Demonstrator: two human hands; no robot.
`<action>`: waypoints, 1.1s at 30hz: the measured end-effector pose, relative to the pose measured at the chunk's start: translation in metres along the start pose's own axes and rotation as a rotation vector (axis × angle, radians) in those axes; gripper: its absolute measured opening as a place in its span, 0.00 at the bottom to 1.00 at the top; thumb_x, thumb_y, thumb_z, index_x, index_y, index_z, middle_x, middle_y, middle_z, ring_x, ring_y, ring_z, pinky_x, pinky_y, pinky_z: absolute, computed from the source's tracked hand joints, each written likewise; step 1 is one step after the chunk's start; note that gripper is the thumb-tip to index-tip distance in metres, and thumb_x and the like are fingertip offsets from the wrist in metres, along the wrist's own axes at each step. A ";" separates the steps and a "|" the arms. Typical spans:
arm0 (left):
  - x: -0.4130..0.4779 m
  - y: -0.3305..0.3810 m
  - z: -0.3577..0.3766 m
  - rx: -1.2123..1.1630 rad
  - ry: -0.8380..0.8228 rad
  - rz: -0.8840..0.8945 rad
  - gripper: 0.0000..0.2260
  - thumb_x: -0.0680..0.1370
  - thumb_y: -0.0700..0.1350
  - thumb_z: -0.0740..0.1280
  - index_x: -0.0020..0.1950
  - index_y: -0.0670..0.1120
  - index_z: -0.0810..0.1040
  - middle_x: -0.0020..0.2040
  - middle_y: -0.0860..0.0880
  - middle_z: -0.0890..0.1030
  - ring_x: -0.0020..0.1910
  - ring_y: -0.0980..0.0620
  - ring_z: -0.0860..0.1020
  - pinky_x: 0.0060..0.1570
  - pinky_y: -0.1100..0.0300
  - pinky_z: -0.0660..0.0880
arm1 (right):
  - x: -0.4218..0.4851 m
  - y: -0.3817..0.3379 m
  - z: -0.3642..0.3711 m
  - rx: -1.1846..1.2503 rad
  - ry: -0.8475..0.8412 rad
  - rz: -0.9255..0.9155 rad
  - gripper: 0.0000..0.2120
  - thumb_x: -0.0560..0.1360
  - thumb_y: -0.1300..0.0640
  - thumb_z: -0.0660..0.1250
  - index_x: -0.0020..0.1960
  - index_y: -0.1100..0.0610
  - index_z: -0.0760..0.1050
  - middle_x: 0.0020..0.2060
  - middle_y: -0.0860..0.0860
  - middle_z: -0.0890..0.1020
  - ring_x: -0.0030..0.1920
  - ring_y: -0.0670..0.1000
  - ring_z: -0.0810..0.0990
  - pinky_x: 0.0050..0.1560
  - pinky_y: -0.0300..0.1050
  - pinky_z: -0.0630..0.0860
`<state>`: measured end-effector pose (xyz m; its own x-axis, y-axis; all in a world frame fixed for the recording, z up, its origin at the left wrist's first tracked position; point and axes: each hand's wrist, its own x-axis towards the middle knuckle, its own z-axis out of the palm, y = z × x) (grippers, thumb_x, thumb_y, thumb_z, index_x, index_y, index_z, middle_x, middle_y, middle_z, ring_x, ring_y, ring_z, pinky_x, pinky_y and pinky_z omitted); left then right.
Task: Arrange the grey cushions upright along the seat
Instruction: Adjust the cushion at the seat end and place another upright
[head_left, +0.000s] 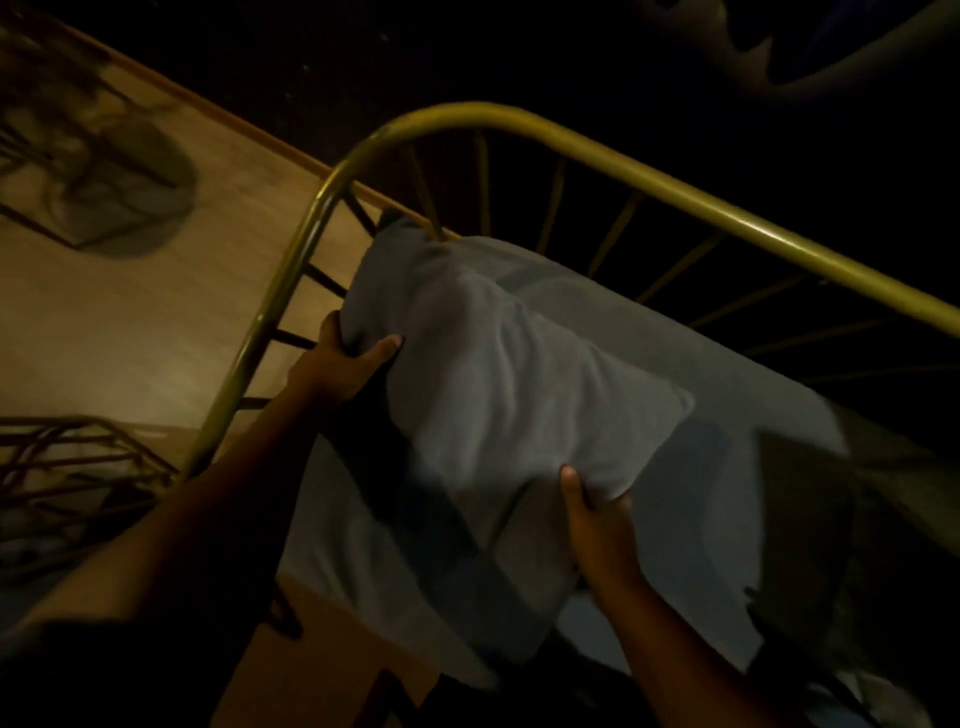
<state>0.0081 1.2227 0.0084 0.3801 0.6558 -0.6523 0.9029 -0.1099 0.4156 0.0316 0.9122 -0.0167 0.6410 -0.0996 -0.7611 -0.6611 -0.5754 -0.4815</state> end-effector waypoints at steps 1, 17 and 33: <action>0.005 -0.008 -0.003 0.010 -0.023 -0.029 0.51 0.58 0.74 0.66 0.74 0.56 0.52 0.72 0.41 0.67 0.66 0.33 0.69 0.64 0.39 0.69 | 0.002 0.001 0.008 -0.023 0.002 0.016 0.38 0.72 0.40 0.67 0.71 0.62 0.61 0.66 0.64 0.73 0.64 0.65 0.72 0.60 0.56 0.71; -0.030 -0.050 0.048 0.281 0.031 0.184 0.34 0.71 0.56 0.70 0.73 0.49 0.61 0.72 0.38 0.63 0.70 0.35 0.62 0.68 0.41 0.62 | 0.037 0.031 0.021 -0.357 -0.212 -0.031 0.59 0.48 0.34 0.78 0.73 0.51 0.58 0.67 0.57 0.73 0.63 0.61 0.74 0.60 0.60 0.75; -0.275 0.109 0.152 0.114 -0.274 0.966 0.18 0.71 0.50 0.71 0.58 0.45 0.78 0.56 0.46 0.78 0.53 0.49 0.77 0.53 0.65 0.68 | -0.105 -0.004 -0.245 -0.474 0.197 -0.555 0.21 0.73 0.50 0.68 0.65 0.53 0.73 0.62 0.53 0.76 0.62 0.55 0.74 0.59 0.45 0.71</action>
<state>0.0325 0.9173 0.1368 0.9787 0.0557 -0.1977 0.1926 -0.5835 0.7890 0.0623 0.7257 0.1721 0.9181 0.1887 -0.3485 -0.0113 -0.8666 -0.4989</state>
